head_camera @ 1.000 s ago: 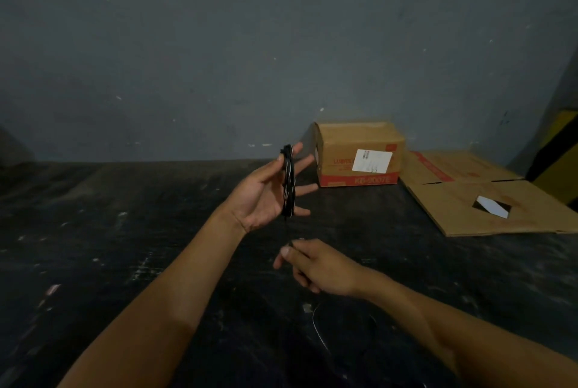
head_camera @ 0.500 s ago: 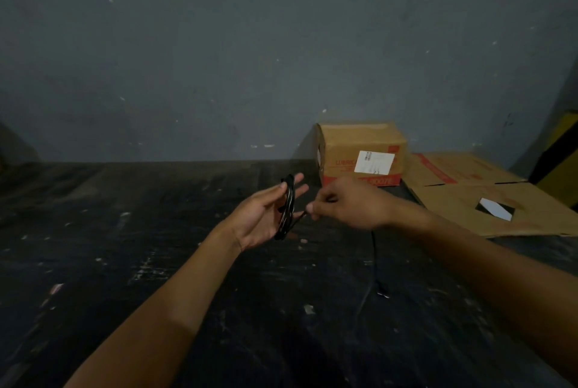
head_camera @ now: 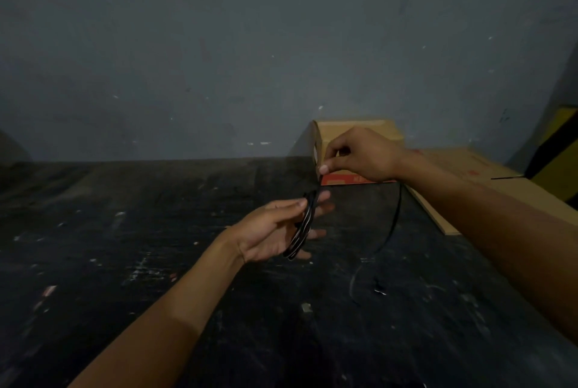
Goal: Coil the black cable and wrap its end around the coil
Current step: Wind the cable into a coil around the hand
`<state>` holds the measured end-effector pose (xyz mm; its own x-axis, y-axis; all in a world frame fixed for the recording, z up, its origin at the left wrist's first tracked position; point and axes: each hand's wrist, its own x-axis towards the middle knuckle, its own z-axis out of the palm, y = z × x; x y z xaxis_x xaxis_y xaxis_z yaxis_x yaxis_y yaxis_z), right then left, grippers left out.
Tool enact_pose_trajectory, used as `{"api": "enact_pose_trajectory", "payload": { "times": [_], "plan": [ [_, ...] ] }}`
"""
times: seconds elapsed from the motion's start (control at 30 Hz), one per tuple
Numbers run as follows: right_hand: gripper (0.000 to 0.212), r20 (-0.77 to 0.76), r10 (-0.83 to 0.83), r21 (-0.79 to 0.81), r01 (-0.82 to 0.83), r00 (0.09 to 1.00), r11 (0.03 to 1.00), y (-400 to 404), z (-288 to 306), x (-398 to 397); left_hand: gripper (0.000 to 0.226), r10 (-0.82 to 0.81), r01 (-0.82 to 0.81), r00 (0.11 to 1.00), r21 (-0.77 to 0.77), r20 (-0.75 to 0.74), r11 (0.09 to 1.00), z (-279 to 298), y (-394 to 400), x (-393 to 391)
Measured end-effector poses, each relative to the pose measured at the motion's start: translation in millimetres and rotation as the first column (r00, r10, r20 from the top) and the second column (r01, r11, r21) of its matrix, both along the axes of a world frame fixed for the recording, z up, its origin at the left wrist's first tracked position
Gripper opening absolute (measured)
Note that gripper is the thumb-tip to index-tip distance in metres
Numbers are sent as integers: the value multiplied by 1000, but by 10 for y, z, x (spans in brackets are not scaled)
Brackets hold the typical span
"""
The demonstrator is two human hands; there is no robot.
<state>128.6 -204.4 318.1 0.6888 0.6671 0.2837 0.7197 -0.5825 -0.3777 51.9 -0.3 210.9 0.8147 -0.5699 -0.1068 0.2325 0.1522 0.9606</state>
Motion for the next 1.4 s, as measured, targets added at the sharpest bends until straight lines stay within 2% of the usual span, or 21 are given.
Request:
{"api": "enact_pose_trajectory", "payload": {
  "times": [0.1, 0.23, 0.4, 0.53, 0.63, 0.73, 0.9, 1.03, 1.2, 1.4],
  "plan": [
    [16, -91, 43, 29, -41, 995, 999, -33, -154, 50, 48, -102, 101, 995, -69, -8, 992, 32, 4, -33],
    [16, -209, 92, 214, -46, 974, 976, -29, -468, 30, 52, -216, 213, 976, -260, 15, 942, 65, -29, -86],
    [23, -297, 199, 336, -93, 934, 937, 35, -1010, 1, 48, -247, 268, 963, -382, 105, 884, 143, -60, -112],
    [22, -391, 169, 319, -39, 905, 947, 134, -1502, -85, 43, -234, 286, 957, -435, 170, 854, 279, -36, -91],
    [31, -437, 101, 286, 31, 894, 958, 230, -1690, -187, 44, -173, 232, 970, -428, 172, 874, 364, 4, -68],
    [30, -354, 84, 252, 9, 932, 968, 291, -1766, -300, 44, -119, 185, 977, -430, 176, 883, 428, 40, -32],
    [34, -409, 78, 218, 14, 909, 976, 336, -1751, -461, 43, -35, 106, 984, -419, 174, 902, 548, 83, 39],
    [34, -325, 82, 139, -38, 942, 990, 381, -1705, -593, 42, 50, 15, 986, -387, 157, 922, 573, 113, 129],
    [31, -338, 113, 70, -95, 934, 993, 465, -1612, -778, 39, 227, -184, 968, -306, 110, 934, 462, 198, 318],
    [35, -222, 107, -40, -119, 969, 992, 429, -1315, -858, 39, 331, -320, 944, -235, 9, 918, 122, 355, 397]
  ]
}}
